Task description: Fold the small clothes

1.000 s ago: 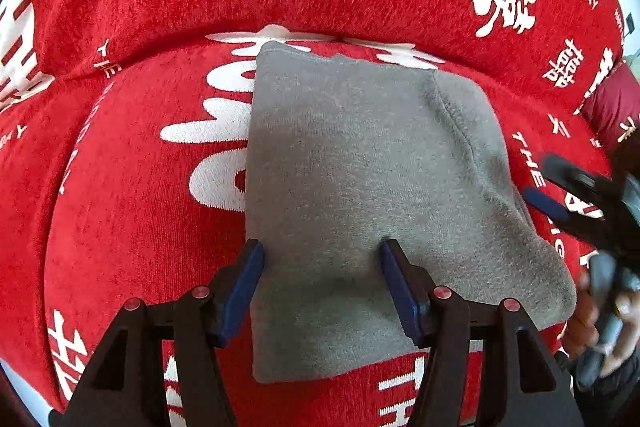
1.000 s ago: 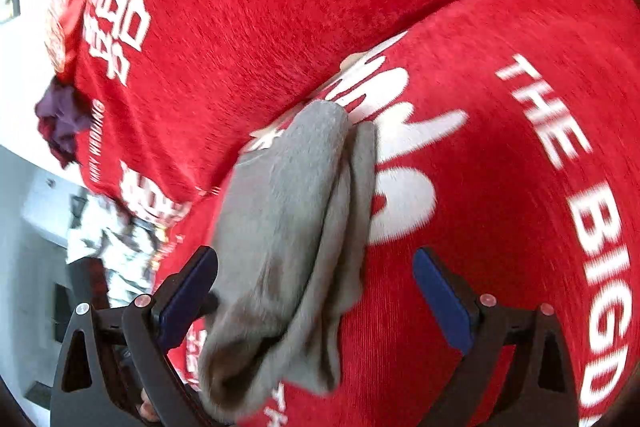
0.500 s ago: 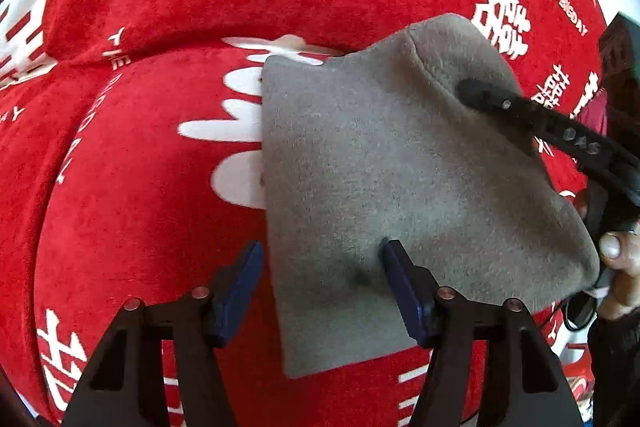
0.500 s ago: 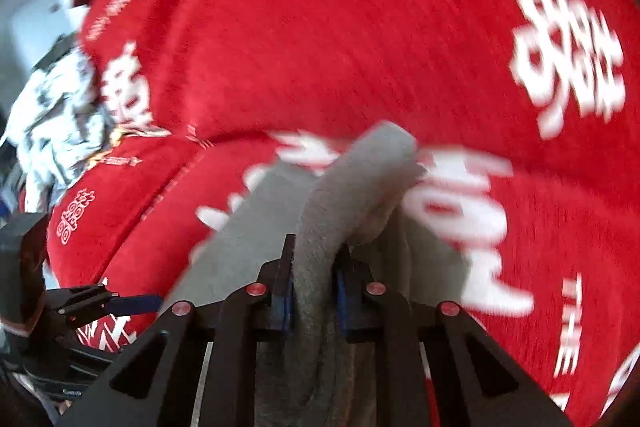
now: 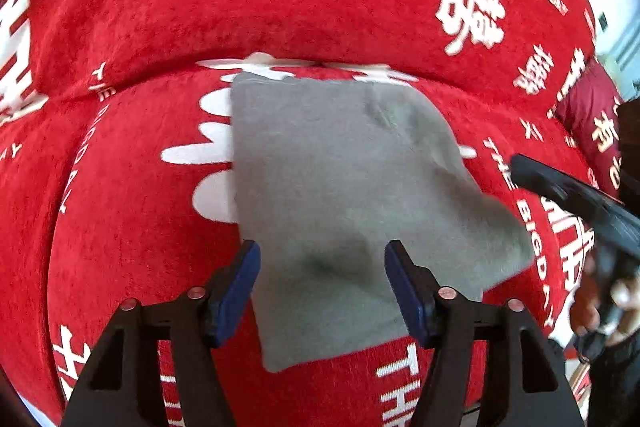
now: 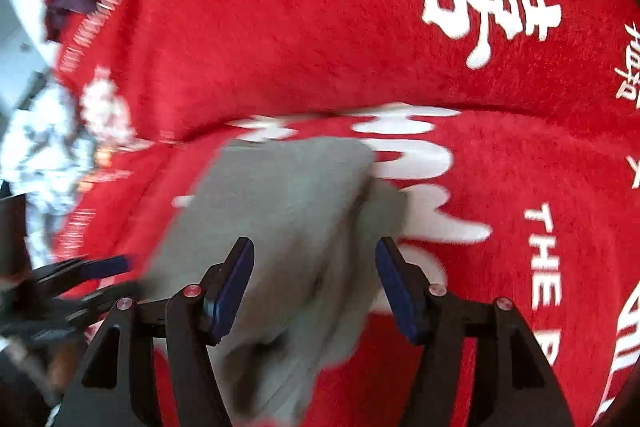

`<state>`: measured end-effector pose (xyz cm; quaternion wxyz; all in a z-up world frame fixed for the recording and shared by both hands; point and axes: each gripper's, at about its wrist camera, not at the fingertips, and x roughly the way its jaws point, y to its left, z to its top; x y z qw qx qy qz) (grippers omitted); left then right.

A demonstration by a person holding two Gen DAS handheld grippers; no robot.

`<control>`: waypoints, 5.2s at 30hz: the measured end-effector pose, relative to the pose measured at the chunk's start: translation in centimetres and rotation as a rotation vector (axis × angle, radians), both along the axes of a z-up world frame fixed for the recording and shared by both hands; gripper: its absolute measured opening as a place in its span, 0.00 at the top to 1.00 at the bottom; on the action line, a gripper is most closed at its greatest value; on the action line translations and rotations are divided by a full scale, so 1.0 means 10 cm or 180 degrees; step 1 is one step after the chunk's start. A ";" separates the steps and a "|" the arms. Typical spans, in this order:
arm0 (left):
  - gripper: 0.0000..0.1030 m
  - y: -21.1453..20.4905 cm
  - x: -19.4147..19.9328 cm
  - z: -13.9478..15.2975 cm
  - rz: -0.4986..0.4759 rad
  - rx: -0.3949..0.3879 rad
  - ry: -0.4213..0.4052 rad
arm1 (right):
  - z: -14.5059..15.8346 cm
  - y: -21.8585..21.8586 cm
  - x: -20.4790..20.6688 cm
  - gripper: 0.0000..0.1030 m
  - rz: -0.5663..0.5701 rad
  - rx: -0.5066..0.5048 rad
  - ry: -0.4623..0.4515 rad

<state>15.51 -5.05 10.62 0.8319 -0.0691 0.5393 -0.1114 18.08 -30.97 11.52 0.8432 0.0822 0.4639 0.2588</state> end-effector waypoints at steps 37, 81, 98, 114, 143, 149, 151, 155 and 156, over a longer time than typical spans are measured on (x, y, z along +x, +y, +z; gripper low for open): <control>0.28 -0.04 -0.59 -0.29 -0.0300 0.0565 -0.0167 | -0.47 0.29 -0.50 0.91 0.0048 -0.0105 0.0377; 0.00 0.35 0.21 -0.67 0.0340 0.0020 0.0426 | -0.58 0.90 -0.34 0.30 0.0696 -0.1084 -0.0124; 0.00 0.24 0.14 -0.56 0.0266 0.0399 0.0331 | -0.58 0.94 -0.39 0.30 0.0681 -0.1255 -0.0212; 0.00 0.08 0.02 -0.13 0.0110 0.1033 -0.0184 | -0.30 0.51 -0.38 0.23 0.0507 -0.1179 -0.0290; 0.00 0.26 0.73 -0.72 0.0304 -0.0224 0.0647 | -0.65 -0.35 0.54 0.19 -0.0664 0.0410 0.0738; 0.19 0.11 0.73 -0.76 0.0253 -0.0457 0.0593 | -0.91 0.26 0.59 0.20 -0.0445 0.0132 0.0818; 0.38 0.08 0.70 -0.67 0.0153 -0.0403 0.0485 | -0.87 0.40 0.57 0.37 -0.0391 0.0038 0.0801; 0.57 0.07 0.64 -0.47 0.0041 -0.0322 0.0378 | -0.65 0.61 0.49 0.59 -0.0209 -0.0196 0.0528; 0.58 0.06 0.60 -0.42 0.0038 -0.0289 0.0351 | -0.58 0.64 0.47 0.59 -0.0184 -0.0254 0.0469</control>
